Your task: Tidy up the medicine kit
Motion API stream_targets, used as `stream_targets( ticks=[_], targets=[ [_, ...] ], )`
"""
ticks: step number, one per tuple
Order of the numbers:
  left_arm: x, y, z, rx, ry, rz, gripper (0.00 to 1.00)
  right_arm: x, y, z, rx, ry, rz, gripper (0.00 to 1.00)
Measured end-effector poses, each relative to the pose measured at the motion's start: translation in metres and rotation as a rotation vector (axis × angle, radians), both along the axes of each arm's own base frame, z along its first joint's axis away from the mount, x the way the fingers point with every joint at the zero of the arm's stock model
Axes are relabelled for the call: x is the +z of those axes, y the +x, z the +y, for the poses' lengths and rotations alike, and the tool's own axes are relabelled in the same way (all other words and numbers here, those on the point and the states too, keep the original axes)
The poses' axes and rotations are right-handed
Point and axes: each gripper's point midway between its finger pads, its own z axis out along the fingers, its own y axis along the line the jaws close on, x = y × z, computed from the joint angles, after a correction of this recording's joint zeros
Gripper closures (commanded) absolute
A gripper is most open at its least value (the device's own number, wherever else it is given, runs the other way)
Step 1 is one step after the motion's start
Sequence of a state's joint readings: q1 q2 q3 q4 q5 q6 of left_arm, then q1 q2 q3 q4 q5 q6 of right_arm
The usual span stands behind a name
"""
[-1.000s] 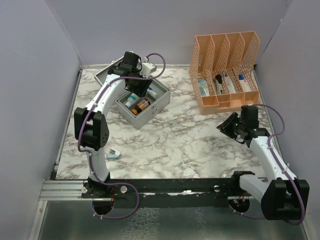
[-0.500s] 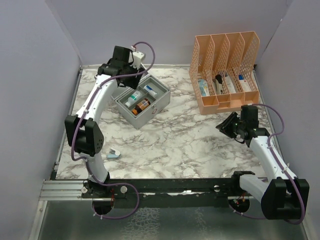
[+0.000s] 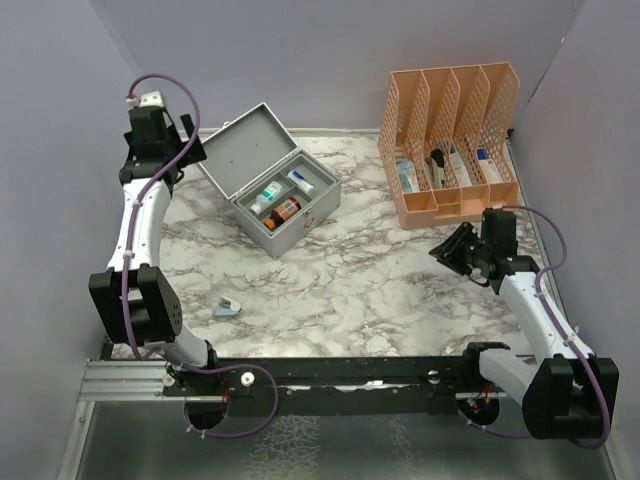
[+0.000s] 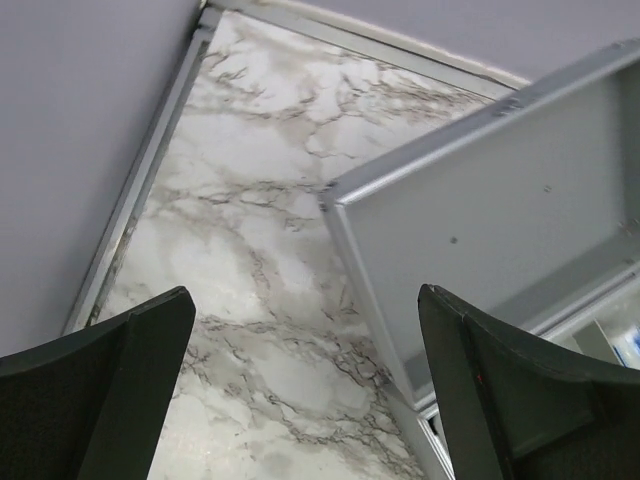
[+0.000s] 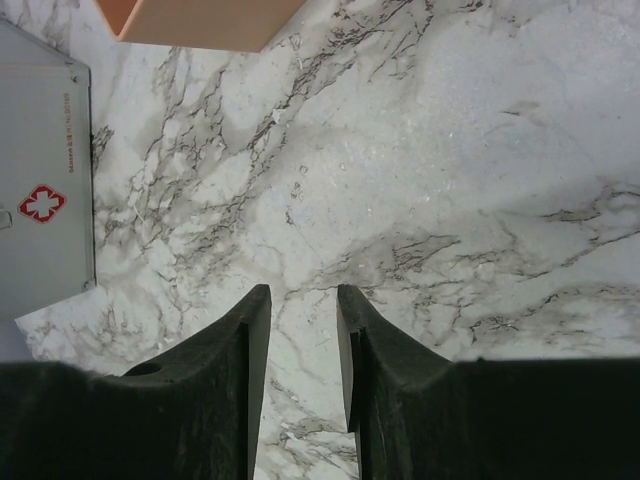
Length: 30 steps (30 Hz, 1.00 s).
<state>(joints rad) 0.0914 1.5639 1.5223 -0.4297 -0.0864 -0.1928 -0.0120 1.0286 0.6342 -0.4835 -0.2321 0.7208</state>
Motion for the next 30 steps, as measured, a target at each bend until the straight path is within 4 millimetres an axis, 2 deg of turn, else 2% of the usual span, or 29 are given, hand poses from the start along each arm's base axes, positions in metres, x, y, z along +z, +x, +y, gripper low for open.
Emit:
stream_targets(
  ticks=[4, 6, 14, 17, 21, 23, 25, 30],
  targets=[
    [-0.019, -0.003, 0.038, 0.111, -0.104, -0.024, 0.01, 0.002, 0.002, 0.003, 0.021, 0.004, -0.016, 0.65],
    [-0.02, -0.001, 0.045, 0.114, -0.141, -0.052, 0.01, 0.003, 0.002, 0.005, 0.032, 0.008, -0.022, 0.64],
    [-0.007, 0.023, 0.011, -0.099, -0.276, -0.16, 0.01, 0.008, 0.004, 0.011, 0.065, 0.028, -0.047, 0.62],
    [-0.019, 0.034, 0.008, -0.131, -0.326, -0.153, 0.01, 0.009, 0.004, 0.013, 0.079, 0.033, -0.052, 0.62],
    [-0.054, 0.044, 0.014, -0.118, -0.392, -0.095, 0.01, 0.01, 0.004, 0.014, 0.091, 0.036, -0.055, 0.62],
    [-0.065, 0.047, 0.015, -0.115, -0.418, -0.077, 0.01, 0.01, 0.004, 0.015, 0.095, 0.04, -0.057, 0.62],
    [-0.07, 0.05, 0.012, -0.127, -0.444, -0.075, 0.02, 0.011, 0.004, 0.016, 0.099, 0.043, -0.062, 0.62],
    [-0.067, 0.056, -0.001, -0.186, -0.523, -0.098, 0.07, 0.013, 0.005, 0.017, 0.108, 0.044, -0.071, 0.62]
  ],
)
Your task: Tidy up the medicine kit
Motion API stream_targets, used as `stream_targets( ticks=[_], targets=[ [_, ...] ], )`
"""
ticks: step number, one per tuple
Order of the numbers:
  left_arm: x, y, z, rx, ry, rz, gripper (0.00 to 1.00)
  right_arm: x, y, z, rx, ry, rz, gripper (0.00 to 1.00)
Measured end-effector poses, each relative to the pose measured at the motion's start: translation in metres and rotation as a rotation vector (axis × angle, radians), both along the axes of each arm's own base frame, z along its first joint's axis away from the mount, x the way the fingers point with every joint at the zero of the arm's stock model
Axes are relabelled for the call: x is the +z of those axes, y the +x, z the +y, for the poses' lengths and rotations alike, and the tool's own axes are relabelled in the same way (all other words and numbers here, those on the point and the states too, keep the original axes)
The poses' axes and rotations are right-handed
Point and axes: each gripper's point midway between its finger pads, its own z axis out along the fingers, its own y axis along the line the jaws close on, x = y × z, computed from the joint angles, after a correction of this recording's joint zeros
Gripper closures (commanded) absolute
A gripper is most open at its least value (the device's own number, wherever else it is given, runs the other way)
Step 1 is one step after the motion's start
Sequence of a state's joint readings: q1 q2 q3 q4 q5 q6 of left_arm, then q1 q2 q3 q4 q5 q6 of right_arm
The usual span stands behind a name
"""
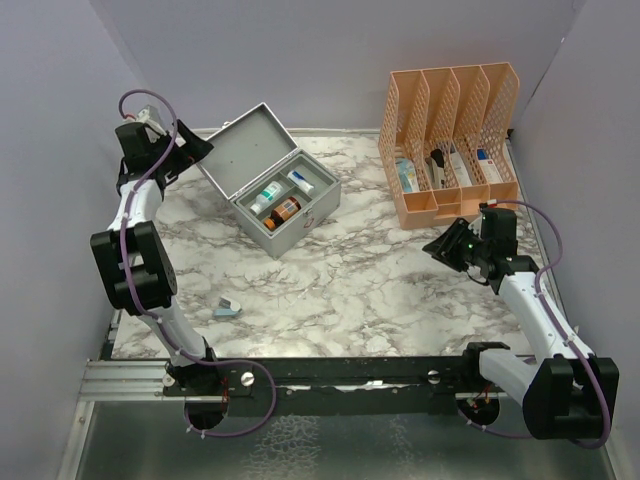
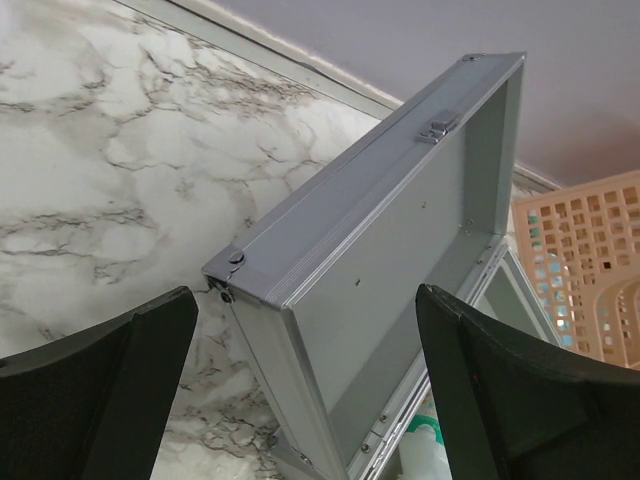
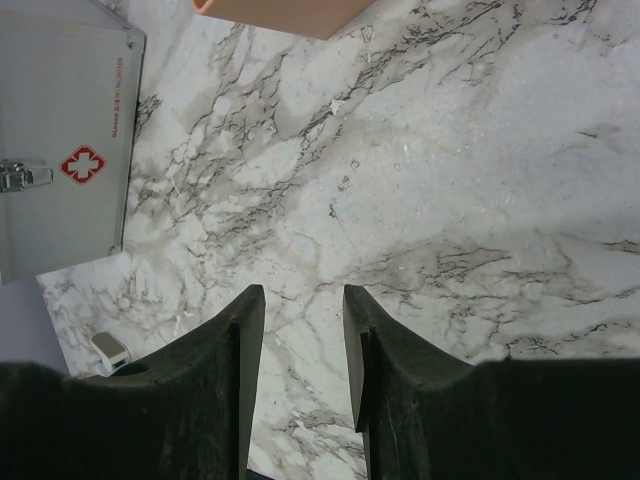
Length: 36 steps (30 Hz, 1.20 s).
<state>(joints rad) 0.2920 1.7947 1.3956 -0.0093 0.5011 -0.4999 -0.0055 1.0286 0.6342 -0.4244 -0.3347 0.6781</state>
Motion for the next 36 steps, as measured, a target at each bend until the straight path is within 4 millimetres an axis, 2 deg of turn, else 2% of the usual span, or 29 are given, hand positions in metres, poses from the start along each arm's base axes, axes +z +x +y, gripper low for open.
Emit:
stream_targets(
  ticks=[7, 11, 15, 21, 24, 32, 36],
  targets=[
    [-0.005, 0.005, -0.014, -0.062, -0.088, -0.014, 0.11, 0.001, 0.0, 0.0, 0.002, -0.001, -0.005, 0.62],
    [-0.005, 0.004, -0.018, -0.084, -0.102, -0.022, 0.18, 0.002, 0.0, 0.0, 0.002, -0.001, -0.01, 0.62],
    [-0.006, 0.002, -0.019, -0.108, -0.101, -0.049, 0.21, 0.003, 0.0, 0.0, 0.003, -0.001, -0.012, 0.62],
    [-0.021, -0.022, -0.035, -0.21, -0.084, -0.068, 0.21, 0.004, 0.0, 0.001, 0.005, 0.001, -0.016, 0.62],
    [-0.013, -0.032, -0.041, -0.251, -0.054, -0.107, 0.21, 0.004, 0.0, 0.001, 0.006, 0.001, -0.017, 0.62],
    [0.035, -0.047, -0.056, -0.36, 0.006, -0.252, 0.2, 0.005, -0.001, 0.001, 0.008, 0.003, -0.02, 0.62],
    [0.046, -0.057, -0.065, -0.413, 0.035, -0.3, 0.2, 0.006, -0.001, 0.003, 0.015, 0.006, -0.024, 0.62]
  ],
)
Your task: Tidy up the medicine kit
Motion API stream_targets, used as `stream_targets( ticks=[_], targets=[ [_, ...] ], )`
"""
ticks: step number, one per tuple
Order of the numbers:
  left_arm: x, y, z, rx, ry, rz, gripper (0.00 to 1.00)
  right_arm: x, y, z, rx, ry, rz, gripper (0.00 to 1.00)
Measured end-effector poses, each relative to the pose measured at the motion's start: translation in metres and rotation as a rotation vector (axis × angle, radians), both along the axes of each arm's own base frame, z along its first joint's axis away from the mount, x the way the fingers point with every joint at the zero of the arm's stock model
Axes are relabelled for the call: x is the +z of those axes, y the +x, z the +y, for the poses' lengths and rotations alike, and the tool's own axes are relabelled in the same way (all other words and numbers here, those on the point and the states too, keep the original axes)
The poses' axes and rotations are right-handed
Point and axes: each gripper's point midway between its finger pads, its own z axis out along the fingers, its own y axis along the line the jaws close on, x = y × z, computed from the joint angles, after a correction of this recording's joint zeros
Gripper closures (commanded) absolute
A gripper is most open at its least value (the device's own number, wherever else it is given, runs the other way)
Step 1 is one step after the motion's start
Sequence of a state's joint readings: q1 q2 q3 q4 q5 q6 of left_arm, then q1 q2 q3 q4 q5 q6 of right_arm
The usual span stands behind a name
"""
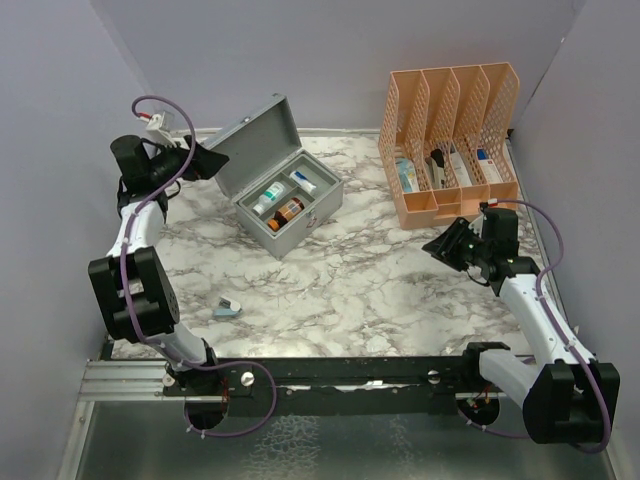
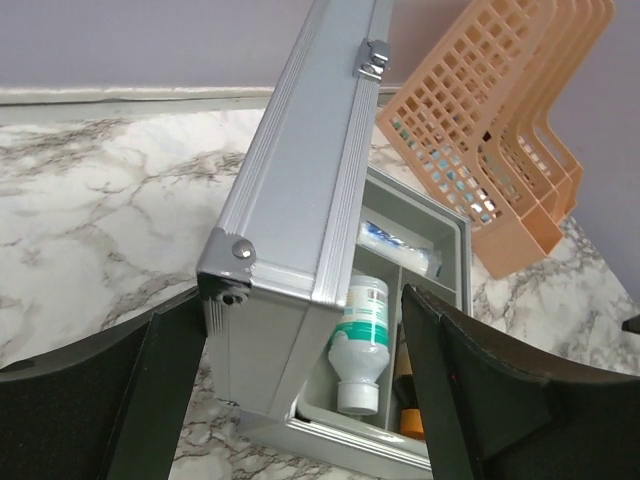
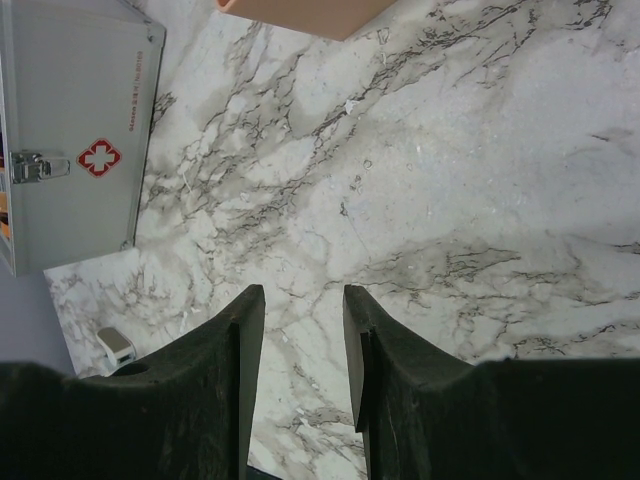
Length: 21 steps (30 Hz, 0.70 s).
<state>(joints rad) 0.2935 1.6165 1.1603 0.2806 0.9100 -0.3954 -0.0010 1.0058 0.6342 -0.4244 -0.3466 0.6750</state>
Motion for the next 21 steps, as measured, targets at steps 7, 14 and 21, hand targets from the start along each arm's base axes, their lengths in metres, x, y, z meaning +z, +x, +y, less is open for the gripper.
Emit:
stream_targets(
  ticks=[7, 14, 21],
  targets=[
    [0.022, -0.017, -0.034, -0.143, 0.033, -0.086, 0.19, 0.001, 0.0, 0.0, 0.005, -0.005, -0.006, 0.62],
    [0.034, -0.04, -0.053, -0.216, 0.078, -0.113, 0.13, 0.007, 0.0, 0.0, 0.005, -0.005, -0.03, 0.62],
    [0.045, -0.068, -0.078, -0.294, 0.08, -0.094, 0.13, 0.007, -0.001, 0.0, 0.006, -0.004, -0.03, 0.62]
  ],
)
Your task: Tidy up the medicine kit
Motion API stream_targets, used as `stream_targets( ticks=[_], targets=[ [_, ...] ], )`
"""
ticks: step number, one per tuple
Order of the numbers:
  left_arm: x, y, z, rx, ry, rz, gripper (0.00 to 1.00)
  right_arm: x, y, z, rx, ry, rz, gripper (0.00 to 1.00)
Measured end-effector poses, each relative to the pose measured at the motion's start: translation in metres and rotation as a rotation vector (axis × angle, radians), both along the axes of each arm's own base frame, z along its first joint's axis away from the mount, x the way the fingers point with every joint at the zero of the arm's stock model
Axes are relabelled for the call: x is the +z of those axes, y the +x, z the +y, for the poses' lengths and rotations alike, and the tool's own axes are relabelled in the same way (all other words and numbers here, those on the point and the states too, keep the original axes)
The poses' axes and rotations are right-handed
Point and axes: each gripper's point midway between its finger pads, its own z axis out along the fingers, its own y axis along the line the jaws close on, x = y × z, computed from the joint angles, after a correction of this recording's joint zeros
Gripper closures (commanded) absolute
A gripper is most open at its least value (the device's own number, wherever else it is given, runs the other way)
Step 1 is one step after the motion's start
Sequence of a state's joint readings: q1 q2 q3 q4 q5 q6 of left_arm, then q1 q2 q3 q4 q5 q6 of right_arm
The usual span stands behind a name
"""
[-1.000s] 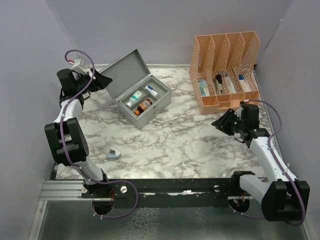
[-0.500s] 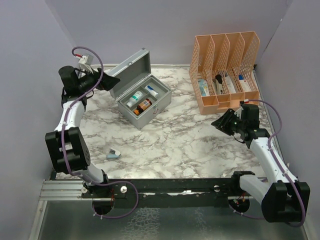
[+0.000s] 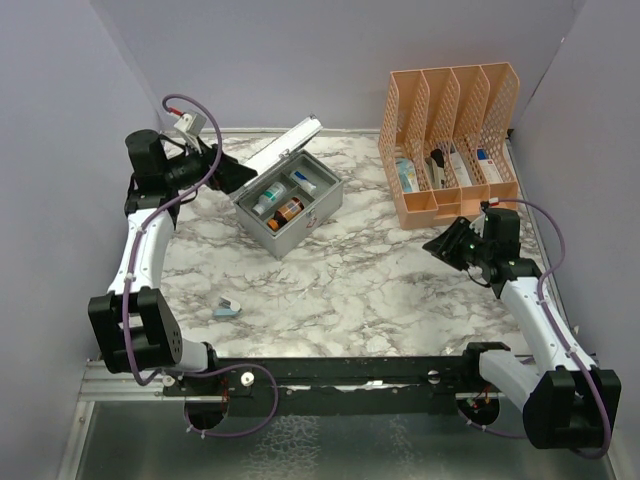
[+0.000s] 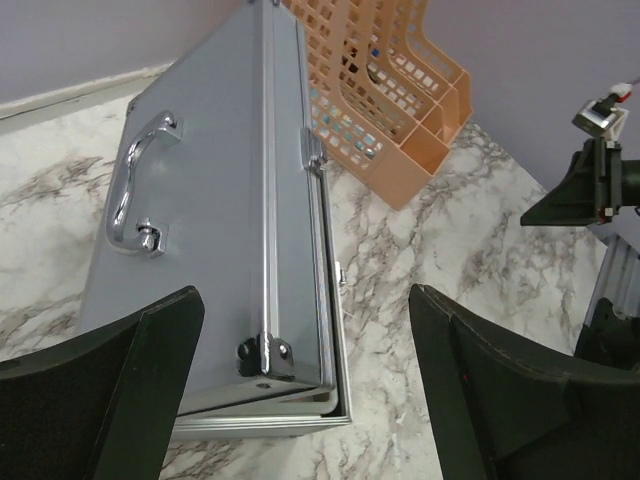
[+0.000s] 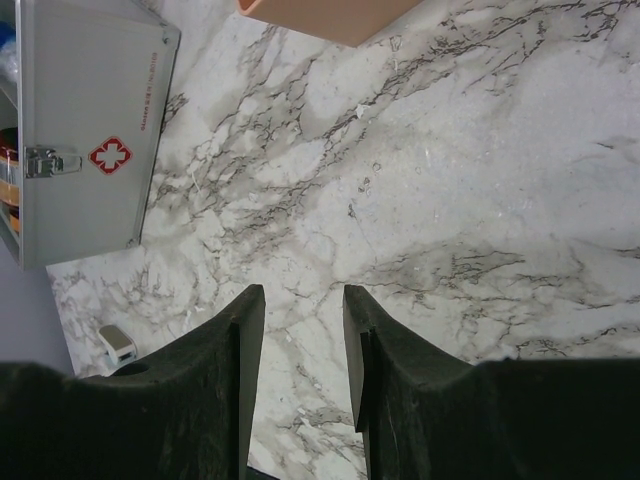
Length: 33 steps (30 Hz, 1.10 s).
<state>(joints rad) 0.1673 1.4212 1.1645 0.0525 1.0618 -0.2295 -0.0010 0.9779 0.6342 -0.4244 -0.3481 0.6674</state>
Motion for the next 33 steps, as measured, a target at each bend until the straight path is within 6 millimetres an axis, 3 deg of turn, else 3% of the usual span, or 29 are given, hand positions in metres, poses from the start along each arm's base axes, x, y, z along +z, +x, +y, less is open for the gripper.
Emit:
stream_targets(
  ticks=[8, 12, 15, 19, 24, 29, 32, 33],
  targets=[
    [0.031, -0.02, -0.018, -0.013, -0.034, 0.013, 0.13, -0.003, -0.001, 0.007, 0.066, 0.003, 0.001, 0.57],
    [0.038, -0.005, -0.013, 0.066, -0.047, 0.044, 0.1, 0.001, 0.001, 0.017, 0.127, 0.01, -0.003, 0.53],
    [0.03, 0.02, -0.01, 0.132, -0.035, 0.089, 0.09, 0.009, 0.004, 0.038, 0.2, 0.014, -0.025, 0.5],
    [0.002, 0.059, -0.013, 0.184, 0.012, 0.185, 0.08, 0.023, 0.009, 0.085, 0.329, 0.013, -0.055, 0.45],
    [-0.058, 0.095, -0.015, 0.188, 0.057, 0.348, 0.16, 0.05, 0.034, 0.141, 0.41, 0.039, -0.115, 0.42],
    [-0.118, 0.1, -0.015, 0.178, 0.067, 0.516, 0.21, 0.071, 0.08, 0.18, 0.391, 0.06, -0.178, 0.42],
    [-0.13, 0.097, -0.016, 0.17, 0.066, 0.559, 0.28, 0.076, 0.115, 0.191, 0.327, 0.058, -0.21, 0.42],
    [-0.13, 0.095, -0.017, 0.165, 0.067, 0.562, 0.29, 0.076, 0.115, 0.191, 0.327, 0.058, -0.21, 0.42]
  ],
)
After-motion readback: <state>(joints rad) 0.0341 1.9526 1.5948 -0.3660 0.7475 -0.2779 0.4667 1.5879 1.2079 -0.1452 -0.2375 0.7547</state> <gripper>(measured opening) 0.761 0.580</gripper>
